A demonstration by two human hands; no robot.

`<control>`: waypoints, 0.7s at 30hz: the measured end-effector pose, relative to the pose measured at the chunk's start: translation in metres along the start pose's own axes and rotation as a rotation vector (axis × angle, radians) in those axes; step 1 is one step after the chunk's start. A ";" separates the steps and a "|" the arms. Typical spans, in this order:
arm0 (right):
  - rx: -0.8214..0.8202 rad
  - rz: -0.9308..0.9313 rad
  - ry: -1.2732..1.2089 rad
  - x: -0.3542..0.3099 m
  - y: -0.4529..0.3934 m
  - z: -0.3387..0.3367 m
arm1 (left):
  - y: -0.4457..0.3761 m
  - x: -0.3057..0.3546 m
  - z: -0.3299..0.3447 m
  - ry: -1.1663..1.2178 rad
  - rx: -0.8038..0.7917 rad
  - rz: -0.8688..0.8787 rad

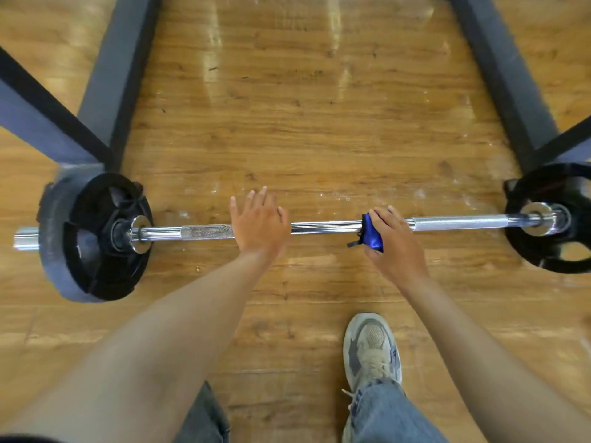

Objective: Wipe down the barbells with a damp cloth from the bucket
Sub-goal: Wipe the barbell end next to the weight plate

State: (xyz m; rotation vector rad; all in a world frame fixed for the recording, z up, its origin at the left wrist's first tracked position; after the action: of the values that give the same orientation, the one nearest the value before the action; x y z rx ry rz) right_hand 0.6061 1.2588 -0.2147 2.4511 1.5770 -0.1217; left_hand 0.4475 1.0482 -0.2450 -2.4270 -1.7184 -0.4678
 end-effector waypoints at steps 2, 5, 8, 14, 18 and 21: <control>0.012 0.034 -0.037 0.003 0.007 -0.005 | 0.007 -0.001 -0.002 0.011 -0.008 0.001; 0.020 0.021 -0.042 0.006 0.010 -0.017 | 0.014 -0.002 -0.004 0.016 -0.020 0.001; 0.085 -0.007 0.017 0.012 0.004 -0.030 | 0.020 -0.002 -0.004 0.011 -0.039 0.011; -0.220 -0.017 0.137 -0.004 -0.005 -0.017 | 0.026 -0.005 -0.004 0.029 -0.041 0.016; -0.328 -0.152 0.164 -0.023 0.003 -0.020 | 0.034 -0.005 -0.005 0.031 -0.044 0.012; -0.346 -0.219 0.115 -0.031 0.022 -0.014 | 0.043 -0.005 -0.006 0.027 -0.078 0.005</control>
State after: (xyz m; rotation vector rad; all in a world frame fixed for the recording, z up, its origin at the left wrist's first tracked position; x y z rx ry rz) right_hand 0.6125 1.2255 -0.1916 2.0512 1.7432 0.2415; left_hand 0.4853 1.0273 -0.2377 -2.4651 -1.7138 -0.5745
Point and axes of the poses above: each hand's wrist, its own y-axis away from the middle knuckle, its own z-axis out of the palm, x = y × z, the point moved 4 cm from there along -y, towards the middle knuckle, and after that the axes turned 8 degrees about y, right-handed, at the moved point
